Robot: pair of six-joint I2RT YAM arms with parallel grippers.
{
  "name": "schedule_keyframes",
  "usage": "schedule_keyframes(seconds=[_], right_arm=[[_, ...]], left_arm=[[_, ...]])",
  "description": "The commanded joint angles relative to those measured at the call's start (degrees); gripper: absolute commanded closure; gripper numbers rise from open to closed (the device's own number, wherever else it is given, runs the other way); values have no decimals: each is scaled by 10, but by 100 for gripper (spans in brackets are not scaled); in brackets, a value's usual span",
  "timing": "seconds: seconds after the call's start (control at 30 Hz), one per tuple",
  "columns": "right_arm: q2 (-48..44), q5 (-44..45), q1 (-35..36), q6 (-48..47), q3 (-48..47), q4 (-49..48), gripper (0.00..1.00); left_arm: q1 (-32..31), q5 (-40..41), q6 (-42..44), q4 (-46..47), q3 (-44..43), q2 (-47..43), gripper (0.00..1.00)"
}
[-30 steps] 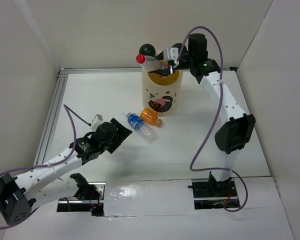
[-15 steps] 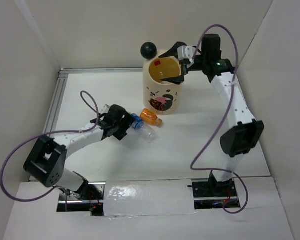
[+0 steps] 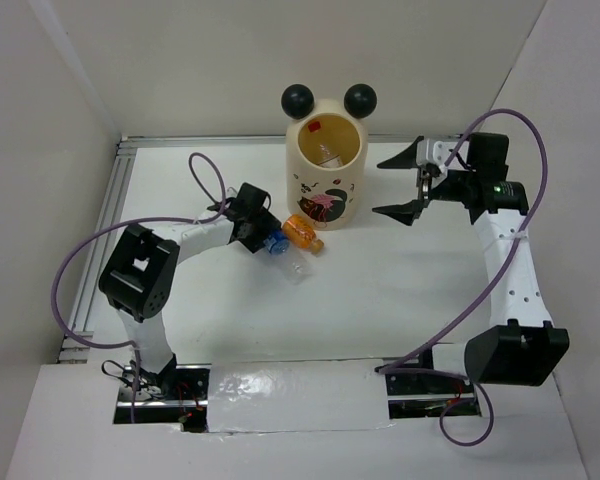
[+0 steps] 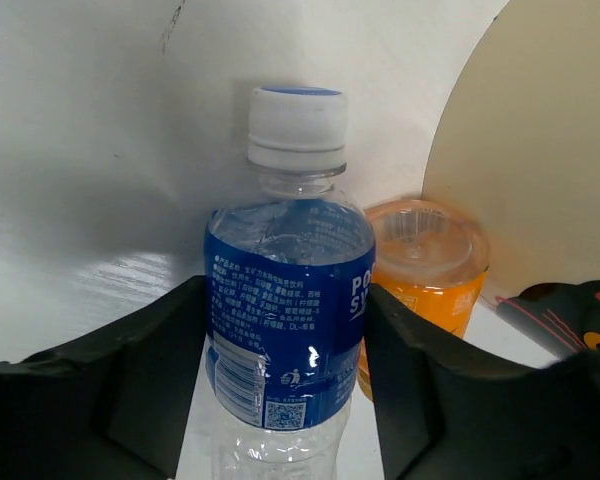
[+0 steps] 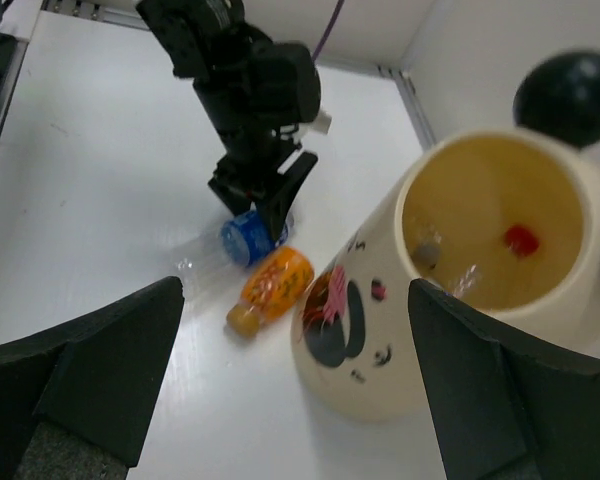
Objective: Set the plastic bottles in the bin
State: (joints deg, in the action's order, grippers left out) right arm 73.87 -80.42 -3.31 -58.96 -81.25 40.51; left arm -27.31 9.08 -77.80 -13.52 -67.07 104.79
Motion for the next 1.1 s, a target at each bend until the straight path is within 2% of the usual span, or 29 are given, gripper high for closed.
schedule_keyframes(seconds=[0.0,0.07,0.1,0.23,0.27,0.33,0.37,0.43,0.5,0.53,0.6,0.63,0.67,0.7,0.8,0.9,0.97,1.07], right_arm=[[-21,-4,-28,-10,27,47,0],[-21,-4,-46,-10,37,55,0],[-21,-4,-46,-15,47,60,0],[-15,11,-53,-15,75,68,0],[-14,27,-53,-15,81,75,0],[-3,47,-53,-15,95,87,0],[-3,70,-53,-22,101,104,0],[14,83,-48,-47,108,126,2],[26,100,-42,-75,124,147,12],[26,100,-36,-75,130,147,29],[39,107,-36,-75,143,142,52],[39,113,-36,-75,143,142,87],[46,113,-36,-75,143,142,97],[51,119,-31,-81,149,142,100],[51,125,-31,-81,162,136,100],[51,130,-26,-81,174,126,98],[51,135,-14,-81,179,121,97],[51,141,-6,-81,189,114,95]], left_arm=[[-5,6,42,-48,-7,5,32],[-5,6,55,-62,-1,16,31],[-10,6,68,-63,-1,16,34],[-10,6,107,-68,24,-4,65],[-15,6,120,-68,32,-36,79],[-31,31,165,-68,32,-84,88],[-50,44,182,-68,32,-139,96],[-74,80,237,-68,16,-192,99],[-104,104,289,-51,-3,-252,100],[-112,104,308,-41,-23,-267,100],[-123,110,354,5,-43,-288,100],[-131,110,377,30,-61,-301,100],[-131,103,395,71,-74,-301,100],[-137,103,424,91,-102,-295,100],[-143,110,472,157,-147,-268,100],[-156,148,541,273,-192,-226,100],[-156,160,590,369,-226,-177,100],[-161,204,628,409,-293,-95,100]])
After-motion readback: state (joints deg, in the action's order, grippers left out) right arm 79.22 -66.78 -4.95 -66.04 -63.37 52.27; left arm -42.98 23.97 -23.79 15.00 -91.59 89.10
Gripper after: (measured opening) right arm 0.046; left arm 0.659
